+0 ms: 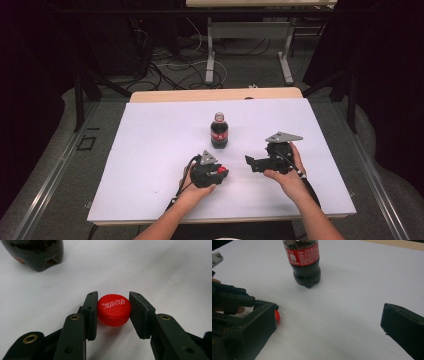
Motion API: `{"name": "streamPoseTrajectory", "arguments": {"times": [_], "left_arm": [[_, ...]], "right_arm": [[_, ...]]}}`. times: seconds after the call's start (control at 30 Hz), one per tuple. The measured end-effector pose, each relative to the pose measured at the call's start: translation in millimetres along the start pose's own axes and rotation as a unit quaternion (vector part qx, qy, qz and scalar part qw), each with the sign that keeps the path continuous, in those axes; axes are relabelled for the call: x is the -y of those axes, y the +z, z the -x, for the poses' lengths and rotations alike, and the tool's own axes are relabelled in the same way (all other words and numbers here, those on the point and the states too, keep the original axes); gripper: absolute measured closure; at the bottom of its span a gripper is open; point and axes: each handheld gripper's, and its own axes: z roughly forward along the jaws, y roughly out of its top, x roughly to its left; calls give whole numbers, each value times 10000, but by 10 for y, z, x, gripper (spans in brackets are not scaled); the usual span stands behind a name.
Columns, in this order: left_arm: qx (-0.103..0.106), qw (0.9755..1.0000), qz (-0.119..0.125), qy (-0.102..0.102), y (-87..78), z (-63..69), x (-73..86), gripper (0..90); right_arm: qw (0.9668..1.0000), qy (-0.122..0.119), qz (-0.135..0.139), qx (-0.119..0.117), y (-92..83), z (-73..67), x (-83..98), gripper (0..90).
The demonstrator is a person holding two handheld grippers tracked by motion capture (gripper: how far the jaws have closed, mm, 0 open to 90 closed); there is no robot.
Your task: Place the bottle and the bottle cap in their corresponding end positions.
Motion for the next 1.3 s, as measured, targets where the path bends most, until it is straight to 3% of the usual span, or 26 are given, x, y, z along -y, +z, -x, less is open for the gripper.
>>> {"name": "streamPoseTrajectory", "arguments": {"times": [0.4, 0.6, 0.93, 1.03, 1.1, 1.17, 1.3], "left_arm": [[-6, 10000, -44, 12, 22, 0, 5, 597], [-33, 10000, -47, 52, 23, 15, 4, 544], [-159, 9998, 97, 26, -68, -8, -44, 335], [-149, 9997, 160, 57, -161, -10, -114, 295], [-145, 9992, 347, 160, -247, -14, -166, 294], [-251, 9987, 440, 110, -354, -26, -223, 286], [-85, 9984, 530, -186, -576, -103, -309, 288]], "right_arm": [[9999, 43, 62, -71, -56, 23, 5, 0], [9999, 36, 93, -53, -74, -4, -12, 0], [9999, 49, 140, -70, -100, 25, -11, 0], [9998, 112, 167, -51, -104, 24, -12, 0], [9998, 107, 156, -86, -115, 30, -12, 0], [9998, 131, 158, -84, -126, 30, -13, 0], [9998, 104, 168, -72, -119, 41, 0, 0]]}}
